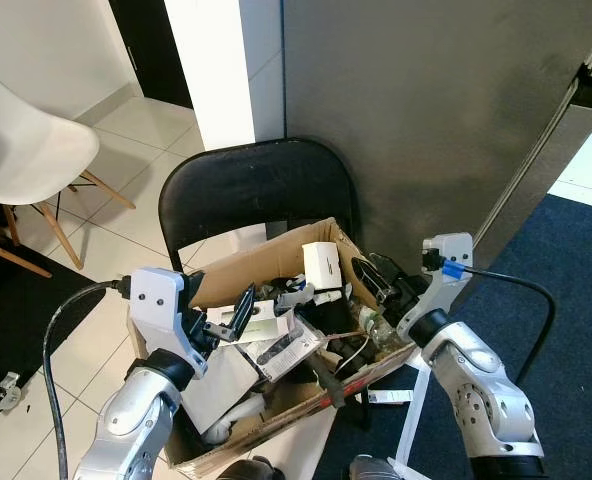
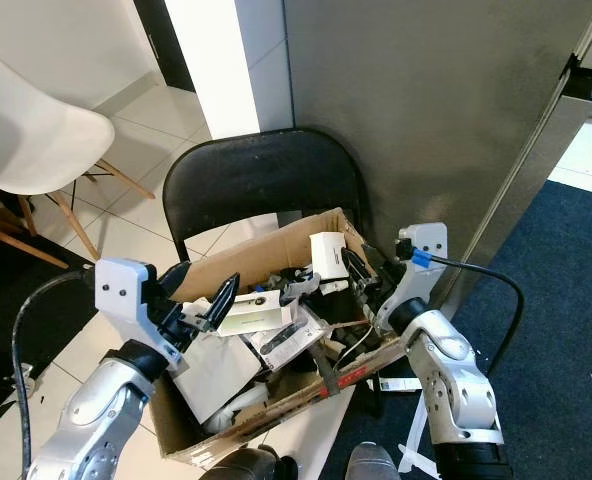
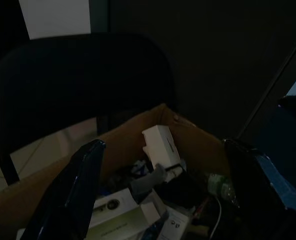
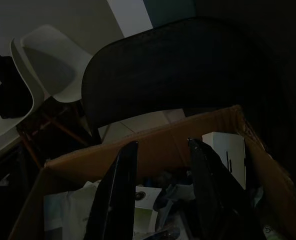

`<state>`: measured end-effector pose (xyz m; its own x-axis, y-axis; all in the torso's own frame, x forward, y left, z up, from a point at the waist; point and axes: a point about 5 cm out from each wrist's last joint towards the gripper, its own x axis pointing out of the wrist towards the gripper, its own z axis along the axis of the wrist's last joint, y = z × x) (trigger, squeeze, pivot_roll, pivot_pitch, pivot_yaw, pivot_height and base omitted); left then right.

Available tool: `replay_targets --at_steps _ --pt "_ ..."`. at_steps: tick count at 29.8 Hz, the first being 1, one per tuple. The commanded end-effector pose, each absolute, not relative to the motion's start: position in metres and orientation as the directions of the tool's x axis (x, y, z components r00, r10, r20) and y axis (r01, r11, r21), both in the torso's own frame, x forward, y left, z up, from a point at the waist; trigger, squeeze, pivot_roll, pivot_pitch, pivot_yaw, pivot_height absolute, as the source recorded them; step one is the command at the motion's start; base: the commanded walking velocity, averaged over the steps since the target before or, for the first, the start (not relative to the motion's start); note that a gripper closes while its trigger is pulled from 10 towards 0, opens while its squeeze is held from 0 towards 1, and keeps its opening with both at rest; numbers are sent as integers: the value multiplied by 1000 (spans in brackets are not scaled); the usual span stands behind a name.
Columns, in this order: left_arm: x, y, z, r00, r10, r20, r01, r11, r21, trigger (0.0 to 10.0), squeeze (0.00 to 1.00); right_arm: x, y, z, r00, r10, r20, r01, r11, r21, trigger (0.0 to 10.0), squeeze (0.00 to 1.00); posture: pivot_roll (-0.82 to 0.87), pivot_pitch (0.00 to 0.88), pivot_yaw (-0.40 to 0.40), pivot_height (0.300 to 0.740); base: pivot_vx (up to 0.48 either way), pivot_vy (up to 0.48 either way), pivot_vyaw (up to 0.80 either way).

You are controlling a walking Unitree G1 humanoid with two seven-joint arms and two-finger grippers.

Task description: Picking trash to rubbish bin

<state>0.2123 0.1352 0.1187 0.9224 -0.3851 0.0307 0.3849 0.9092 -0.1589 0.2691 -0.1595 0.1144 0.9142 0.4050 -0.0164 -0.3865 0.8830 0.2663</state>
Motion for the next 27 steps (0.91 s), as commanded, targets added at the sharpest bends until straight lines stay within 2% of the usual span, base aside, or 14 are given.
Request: replay_targets --at_steps 1,12,27 --pt "212 138 111 927 -376 -10 367 911 -189 10000 0 268 -159 109 915 403 -29 -380 883 275 10000 0 -93 41 51 740 0 0 0" --pt "213 139 103 924 -378 -60 361 912 -195 10000 0 267 -158 107 914 405 -34 -379 879 288 10000 0 -92 25 55 740 -66 0 0" --pt "213 137 98 915 -394 -85 371 906 -205 10000 0 268 -158 104 913 406 -38 -380 881 282 10000 0 -94 2 51 740 -304 0 0"
